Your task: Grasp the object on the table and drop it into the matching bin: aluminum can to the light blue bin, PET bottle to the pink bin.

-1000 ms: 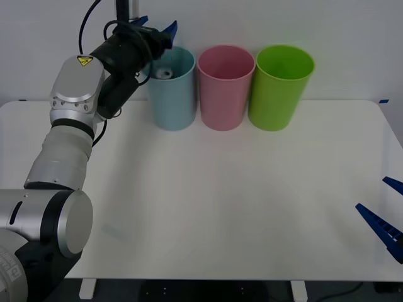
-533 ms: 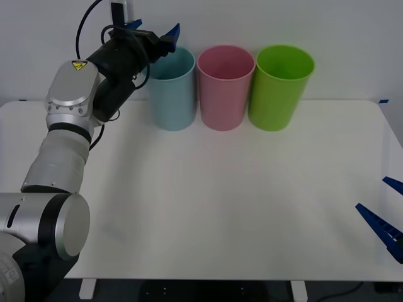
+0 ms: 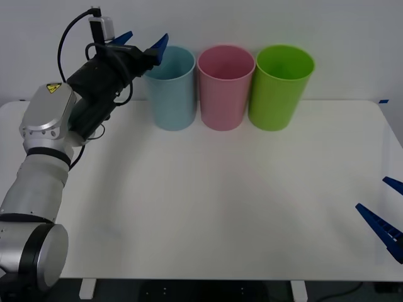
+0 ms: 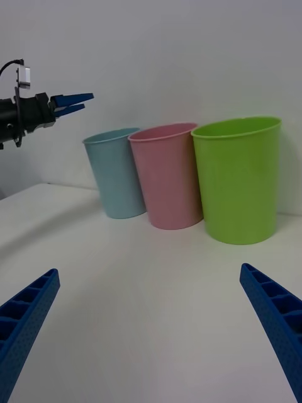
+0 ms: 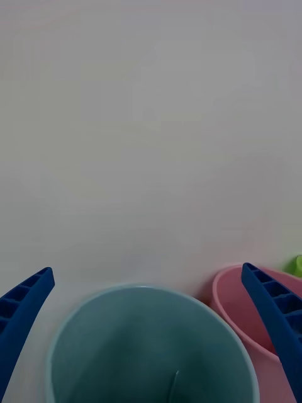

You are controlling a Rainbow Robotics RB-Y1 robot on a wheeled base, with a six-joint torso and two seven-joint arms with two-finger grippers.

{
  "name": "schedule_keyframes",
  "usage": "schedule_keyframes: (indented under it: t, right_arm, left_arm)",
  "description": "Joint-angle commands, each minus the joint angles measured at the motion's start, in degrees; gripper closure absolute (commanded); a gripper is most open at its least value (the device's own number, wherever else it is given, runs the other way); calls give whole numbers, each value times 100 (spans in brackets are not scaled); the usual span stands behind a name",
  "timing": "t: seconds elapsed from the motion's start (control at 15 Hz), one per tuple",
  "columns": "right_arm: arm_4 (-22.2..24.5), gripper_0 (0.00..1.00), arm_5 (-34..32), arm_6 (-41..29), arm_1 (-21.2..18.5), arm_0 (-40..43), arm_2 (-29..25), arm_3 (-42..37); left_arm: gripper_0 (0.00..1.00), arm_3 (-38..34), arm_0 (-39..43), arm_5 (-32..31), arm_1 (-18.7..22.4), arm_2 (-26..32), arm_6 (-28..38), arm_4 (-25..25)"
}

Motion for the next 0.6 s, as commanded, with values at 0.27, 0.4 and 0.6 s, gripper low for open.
schedule_keyframes:
  t: [0.27,0.4,0.6]
  right_arm:
    - [0,0,0,0,0,0,0,0]
    - [0,0,0,0,0,0,0,0]
    - [0,0,0,0,0,0,0,0]
  left_arm:
    - [0,-601,808,-941,623,-5,-134,638]
    - [0,-601,1001,-1354,878,13,-186,823]
    - [0,-610,1292,-2031,1115,259,-318,928]
